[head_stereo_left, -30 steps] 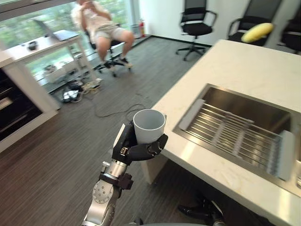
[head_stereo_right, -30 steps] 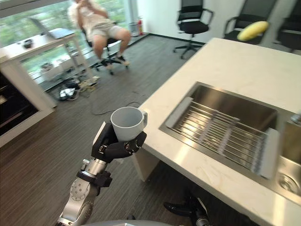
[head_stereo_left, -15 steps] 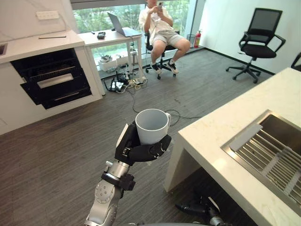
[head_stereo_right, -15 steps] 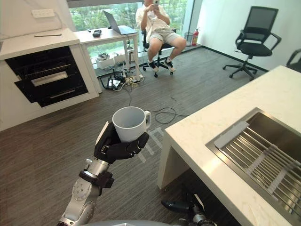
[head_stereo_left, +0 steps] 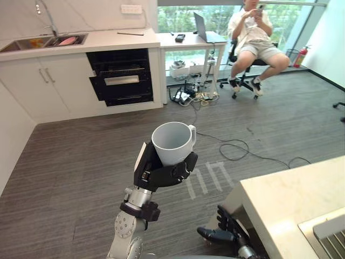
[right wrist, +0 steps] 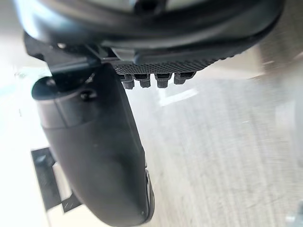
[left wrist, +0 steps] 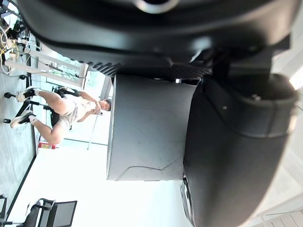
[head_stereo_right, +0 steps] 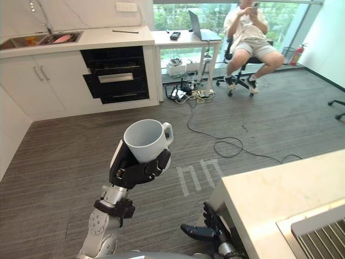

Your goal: Walk over to the sink, pick up the cup, carry it to the dishwasher, place the cup inside the dishwasher, then close the dishwasher door

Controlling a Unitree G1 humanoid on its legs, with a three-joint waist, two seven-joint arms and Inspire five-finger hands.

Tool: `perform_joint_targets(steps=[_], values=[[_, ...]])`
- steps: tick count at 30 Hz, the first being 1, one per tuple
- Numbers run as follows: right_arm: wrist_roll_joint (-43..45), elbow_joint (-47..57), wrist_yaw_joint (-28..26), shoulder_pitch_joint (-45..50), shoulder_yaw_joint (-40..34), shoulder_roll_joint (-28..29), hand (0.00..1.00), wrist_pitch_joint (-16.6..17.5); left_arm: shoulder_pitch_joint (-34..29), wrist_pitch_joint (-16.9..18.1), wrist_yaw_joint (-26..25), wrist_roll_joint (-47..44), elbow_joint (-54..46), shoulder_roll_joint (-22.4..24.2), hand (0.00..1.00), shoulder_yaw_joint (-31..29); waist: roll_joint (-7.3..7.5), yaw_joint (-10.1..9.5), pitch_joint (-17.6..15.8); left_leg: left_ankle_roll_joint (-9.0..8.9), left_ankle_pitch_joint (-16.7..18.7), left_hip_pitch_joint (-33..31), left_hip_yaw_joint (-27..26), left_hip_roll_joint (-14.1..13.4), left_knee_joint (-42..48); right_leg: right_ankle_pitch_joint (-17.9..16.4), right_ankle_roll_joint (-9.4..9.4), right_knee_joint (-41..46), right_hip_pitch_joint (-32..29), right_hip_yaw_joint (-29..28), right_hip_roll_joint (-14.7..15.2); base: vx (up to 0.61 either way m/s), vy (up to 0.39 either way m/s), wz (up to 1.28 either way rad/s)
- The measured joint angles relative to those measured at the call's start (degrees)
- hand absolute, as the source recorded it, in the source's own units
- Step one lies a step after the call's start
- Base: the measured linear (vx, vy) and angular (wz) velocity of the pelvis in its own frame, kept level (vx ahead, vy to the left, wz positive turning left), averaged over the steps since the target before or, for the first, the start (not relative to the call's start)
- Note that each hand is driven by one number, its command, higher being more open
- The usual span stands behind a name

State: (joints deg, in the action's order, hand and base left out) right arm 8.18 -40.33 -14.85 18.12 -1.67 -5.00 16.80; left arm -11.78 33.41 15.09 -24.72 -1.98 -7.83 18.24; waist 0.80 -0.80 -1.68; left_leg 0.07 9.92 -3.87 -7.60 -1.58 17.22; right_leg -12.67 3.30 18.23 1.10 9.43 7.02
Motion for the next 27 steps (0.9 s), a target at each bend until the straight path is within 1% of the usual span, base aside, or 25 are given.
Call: perform_joint_targets(steps=[3, 5, 6, 7, 8, 9, 11, 12, 13, 14, 15, 16, 18, 19, 22, 24, 25, 26, 27], values=[[-0.6, -2.6, -0.3, -1.2, 2.2, -0.3, 1.0, -0.4, 0.0, 0.0, 0.2, -1.1, 2.5, -0.9, 0.0, -1.5, 0.29, 0.15, 0.2, -0.18, -2.8, 1.4, 1.1, 1.1, -4.6, 0.0, -0.03, -1.9, 0.8, -0.1, 0.2, 0.02, -0.045, 0.24], [-0.6, -4.6, -0.7, -2.7, 3.3, 0.1, 1.0, -0.9, 0.0, -0.2, 0.2, -1.2, 5.1, -1.6, 0.0, -2.1, 0.29, 0.28, 0.2, -0.49, -5.8, 2.7, 2.2, 1.7, -8.9, 0.1, -0.08, -2.9, 1.2, 0.3, 0.2, -0.05, -0.068, 0.23], [-0.6, -5.0, -0.8, -3.0, 3.5, 0.1, 1.0, -1.0, -0.1, -0.5, 0.2, -1.2, 5.5, -1.7, 0.0, -2.1, 0.29, 0.27, 0.2, -0.49, -6.7, 3.2, 2.4, 1.7, -10.3, 0.2, -0.2, -3.1, 1.3, 0.5, 0.2, -0.08, -0.07, 0.26], [-0.6, -6.0, -0.9, -3.7, 3.7, 0.1, 1.0, -1.2, -0.4, -0.7, 0.2, -1.1, 6.2, -2.3, 0.0, -1.9, 0.3, 0.25, 0.2, -0.66, -8.6, 4.1, 2.8, 1.7, -13.0, 0.4, -0.47, -3.3, 1.3, 1.0, 0.2, -0.11, -0.067, 0.27], [-0.6, -6.6, -0.9, -4.2, 3.5, 0.1, 1.0, -1.3, -0.5, -0.8, 0.4, -1.1, 6.8, -2.5, 0.0, -1.9, 0.3, 0.41, 0.2, -0.25, -9.5, 4.6, 2.9, 1.4, -15.4, 0.6, -0.68, -3.4, 1.3, 2.0, 0.3, -0.12, -0.066, 0.3], [-0.6, -6.6, -0.8, -4.2, 3.3, 0.2, 1.0, -1.4, -0.5, -1.0, 0.5, -1.1, 7.0, -2.5, 0.0, -1.9, 0.31, 0.58, 0.3, 0.17, -8.9, 4.6, 0.8, 0.8, -15.7, 0.7, -0.77, -3.7, 1.4, 2.7, 0.3, -0.13, -0.072, 0.62], [-0.6, -6.8, 0.1, -4.1, 2.3, 0.2, 1.0, -1.9, -0.3, -1.2, 2.5, -1.2, 7.0, -2.1, 0.0, -1.7, 0.77, 2.71, 0.1, 0.47, -8.5, 4.1, -10.8, -2.5, -15.0, 1.9, -0.55, -6.1, 2.9, 7.5, 1.2, -0.07, -0.021, 0.98], [-0.6, -6.8, 0.3, -4.1, 2.1, -0.1, 1.0, -2.1, -0.1, -1.2, 3.1, -1.2, 7.0, -2.1, 0.0, -1.4, 0.6, 3.08, 0.1, 0.63, -8.6, 3.7, -13.6, -3.5, -14.1, 2.0, -0.44, -6.1, 3.1, 8.6, 1.5, -0.03, 0.061, 0.89], [-0.6, -6.9, 1.0, -4.1, 2.0, -1.3, 1.0, -2.2, 0.1, -1.2, 3.8, -1.2, 7.0, -2.0, 0.0, -0.7, -0.21, 3.14, 0.3, 1.66, -10.6, 3.1, -16.6, -4.7, -13.1, 2.0, -0.3, -5.7, 3.2, 9.4, 1.4, -0.05, 0.091, 0.61], [-0.6, -7.2, 1.4, -4.3, 2.1, -2.1, 1.0, -2.3, 0.1, -1.2, 4.2, -1.2, 7.1, -1.9, 0.0, -0.3, -0.55, 2.97, 0.4, -0.19, -11.8, 3.6, -15.8, -4.1, -14.8, 2.0, -0.3, -5.5, 3.2, 8.4, 1.2, -0.06, 0.104, 0.51], [-0.6, -7.3, 1.5, -4.4, 2.1, -2.1, 1.0, -2.3, 0.1, -1.2, 4.3, -1.2, 7.1, -2.1, 0.0, -0.3, -0.49, 3.0, 0.3, -0.15, -12.8, 4.1, -15.3, -3.4, -16.4, 2.0, -0.33, -5.6, 3.1, 7.1, 1.2, -0.07, 0.12, 0.43], [-0.5, -7.4, 1.6, -4.6, 2.1, -2.1, 1.0, -2.3, 0.2, -1.2, 4.3, -1.3, 7.4, -2.6, 0.0, -0.3, -0.44, 3.12, 0.2, -0.3, -14.6, 5.3, -14.5, -2.3, -20.0, 2.0, -0.28, -6.3, 3.1, 5.7, 1.2, -0.05, 0.099, 0.31], [-0.5, -7.6, 1.6, -5.0, 2.2, -1.9, 1.0, -2.3, 0.1, -1.2, 3.7, -1.3, 8.0, -3.4, 0.0, -0.3, -0.66, 3.0, -0.1, -0.13, -16.2, 6.3, -14.0, -1.5, -22.6, 1.8, -0.03, -6.6, 3.2, 5.8, 1.3, -0.07, 0.106, 0.26], [-0.6, -7.7, 1.5, -5.0, 3.3, -1.3, 1.0, -2.3, 0.1, -1.8, 2.6, -1.3, 9.1, -4.4, 0.0, -0.1, -0.99, 3.13, -0.3, -0.27, -16.6, 6.8, -13.2, -0.6, -22.7, 1.5, 0.53, -6.9, 3.9, 5.4, 1.7, -0.04, 0.107, 0.22], [-0.6, -7.7, 1.3, -5.3, 3.7, -1.3, 1.0, -2.3, 0.1, -1.8, 2.4, -1.3, 9.5, -4.5, 0.0, -0.1, -1.09, 3.12, -0.3, -0.01, -16.6, 6.8, -13.1, -0.4, -22.7, 1.7, 0.58, -7.3, 4.1, 5.1, 1.6, 0.03, 0.041, 0.05], [-0.6, -7.6, 1.3, -5.7, 3.7, -1.0, 1.0, -2.3, 0.1, -1.9, 2.4, -1.3, 10.1, -4.7, 0.0, -0.2, -0.98, 3.01, -0.7, 0.43, -16.4, 7.1, -13.1, 0.3, -22.6, 1.7, 1.46, -7.0, 4.2, 5.1, 2.5, 0.06, 0.051, -0.02], [-0.7, -7.6, 1.2, -5.9, 3.6, -1.1, 1.0, -2.3, 0.0, -2.2, 2.3, -1.1, 10.1, -4.2, 0.0, -0.1, -0.21, 2.99, -1.2, 0.16, -15.8, 7.5, -13.4, 1.1, -22.6, 1.0, 2.25, -4.8, 3.6, 4.8, 3.7, 0.06, 0.081, -0.02], [-1.6, -7.5, 1.2, -6.1, 3.3, -1.5, 1.0, -2.7, 0.0, -2.6, 2.0, -1.0, 10.1, -3.8, 0.0, 0.1, -0.62, 2.99, -1.4, 0.77, -14.8, 7.7, -13.2, 1.5, -22.6, 0.4, 2.53, -1.2, 2.9, 3.7, 4.3, 0.06, 0.053, 0.02], [-1.8, -7.5, 1.1, -6.3, 3.1, -1.6, 1.0, -2.9, 0.1, -2.7, 1.7, -1.0, 10.1, -3.4, 0.0, 0.2, -0.76, 3.14, -1.9, 1.2, -14.6, 8.1, -12.9, 1.6, -22.5, 0.4, 2.45, 1.4, 2.0, 2.2, 4.4, 0.07, 0.065, 0.19]])
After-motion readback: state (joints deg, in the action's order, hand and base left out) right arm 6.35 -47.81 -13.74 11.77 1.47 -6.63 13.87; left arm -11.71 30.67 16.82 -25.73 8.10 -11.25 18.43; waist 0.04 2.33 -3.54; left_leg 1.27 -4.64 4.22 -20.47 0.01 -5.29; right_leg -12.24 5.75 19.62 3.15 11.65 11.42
